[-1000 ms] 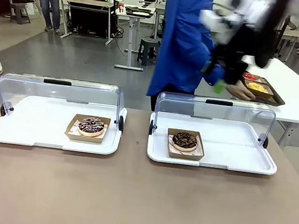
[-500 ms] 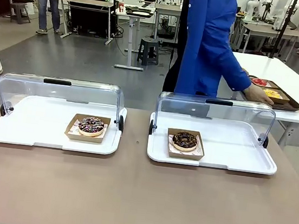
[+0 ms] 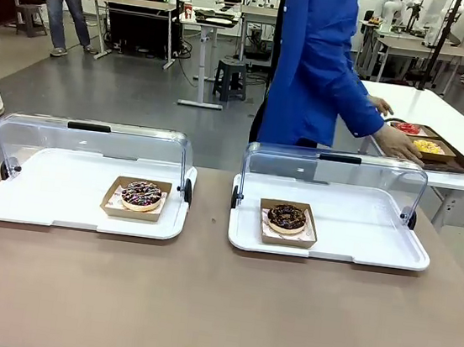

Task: Provide the desired donut to the person.
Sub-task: Place the picked Paper togo box onto the Handle tray extended by the person.

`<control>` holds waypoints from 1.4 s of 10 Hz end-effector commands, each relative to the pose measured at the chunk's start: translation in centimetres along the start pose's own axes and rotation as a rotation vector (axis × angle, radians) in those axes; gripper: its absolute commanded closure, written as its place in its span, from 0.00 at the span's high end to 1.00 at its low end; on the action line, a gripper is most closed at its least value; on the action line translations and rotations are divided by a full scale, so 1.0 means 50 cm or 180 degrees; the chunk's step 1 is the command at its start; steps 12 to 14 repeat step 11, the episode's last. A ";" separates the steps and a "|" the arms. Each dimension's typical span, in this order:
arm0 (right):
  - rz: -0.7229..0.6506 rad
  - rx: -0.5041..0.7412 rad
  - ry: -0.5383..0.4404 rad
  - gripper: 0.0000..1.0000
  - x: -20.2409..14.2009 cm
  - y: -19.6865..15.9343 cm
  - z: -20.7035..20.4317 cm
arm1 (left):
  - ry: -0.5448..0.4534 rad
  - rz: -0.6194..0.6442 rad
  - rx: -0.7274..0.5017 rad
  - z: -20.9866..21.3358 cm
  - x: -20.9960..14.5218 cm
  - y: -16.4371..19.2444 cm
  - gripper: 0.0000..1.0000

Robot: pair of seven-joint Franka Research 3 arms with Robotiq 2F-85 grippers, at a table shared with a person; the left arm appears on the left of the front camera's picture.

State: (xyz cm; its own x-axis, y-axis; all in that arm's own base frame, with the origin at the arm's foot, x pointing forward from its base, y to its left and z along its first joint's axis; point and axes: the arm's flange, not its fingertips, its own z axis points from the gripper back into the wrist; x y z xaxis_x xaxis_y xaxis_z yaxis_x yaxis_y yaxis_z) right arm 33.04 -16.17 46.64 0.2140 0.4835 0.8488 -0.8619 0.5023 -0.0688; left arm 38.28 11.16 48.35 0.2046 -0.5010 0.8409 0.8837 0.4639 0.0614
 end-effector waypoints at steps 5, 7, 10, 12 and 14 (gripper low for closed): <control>-0.0178 -0.0271 0.0297 1.00 0.055 0.040 -0.054 | -0.0073 -0.0008 -0.0001 0.000 -0.001 0.000 1.00; -0.0070 -0.0288 0.0094 1.00 0.030 0.025 0.007 | -0.0073 -0.0008 -0.0001 0.000 -0.001 0.000 1.00; -0.0070 -0.0288 0.0094 1.00 0.030 0.025 0.007 | -0.0073 -0.0008 -0.0001 0.000 -0.001 0.000 1.00; -0.0070 -0.0288 0.0094 1.00 0.030 0.025 0.007 | -0.0073 -0.0008 -0.0001 0.000 -0.001 0.000 1.00; -0.0070 -0.0288 0.0094 1.00 0.030 0.025 0.007 | -0.0073 -0.0008 -0.0001 0.000 -0.001 0.000 1.00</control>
